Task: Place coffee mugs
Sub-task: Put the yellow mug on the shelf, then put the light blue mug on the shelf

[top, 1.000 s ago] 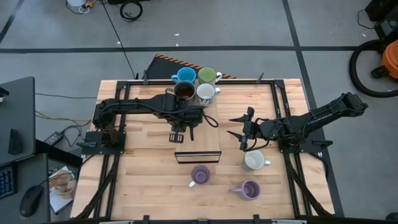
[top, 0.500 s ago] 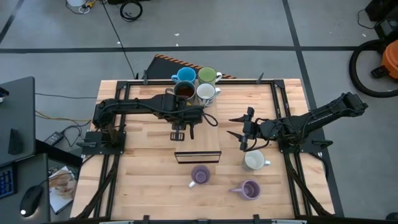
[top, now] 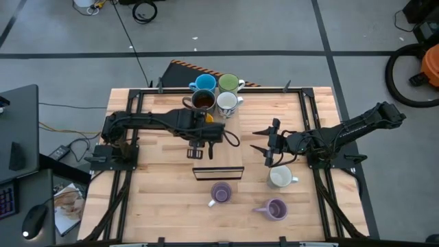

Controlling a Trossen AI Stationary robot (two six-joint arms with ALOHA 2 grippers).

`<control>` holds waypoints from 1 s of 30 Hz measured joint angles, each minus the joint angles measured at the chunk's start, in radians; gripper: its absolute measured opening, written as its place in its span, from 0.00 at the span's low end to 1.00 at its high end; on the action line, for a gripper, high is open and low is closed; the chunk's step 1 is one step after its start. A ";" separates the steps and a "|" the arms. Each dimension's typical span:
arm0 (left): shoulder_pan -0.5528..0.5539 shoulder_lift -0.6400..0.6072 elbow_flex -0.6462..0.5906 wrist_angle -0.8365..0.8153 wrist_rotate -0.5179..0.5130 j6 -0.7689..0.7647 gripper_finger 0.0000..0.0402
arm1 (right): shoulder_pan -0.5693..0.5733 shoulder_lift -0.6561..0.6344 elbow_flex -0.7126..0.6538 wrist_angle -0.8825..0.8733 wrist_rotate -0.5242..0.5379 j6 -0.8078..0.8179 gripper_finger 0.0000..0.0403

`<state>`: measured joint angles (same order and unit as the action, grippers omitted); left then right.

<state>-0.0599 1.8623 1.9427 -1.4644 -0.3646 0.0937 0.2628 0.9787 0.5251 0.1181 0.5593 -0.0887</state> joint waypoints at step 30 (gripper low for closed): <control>-0.230 -0.663 -0.745 0.706 -0.135 -0.148 0.43 | 0.040 0.000 0.022 -0.057 -0.082 0.012 0.59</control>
<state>-0.2894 1.1996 1.1978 -0.7586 -0.4999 -0.0544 0.3031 0.9787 0.5466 0.0613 0.4769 -0.0766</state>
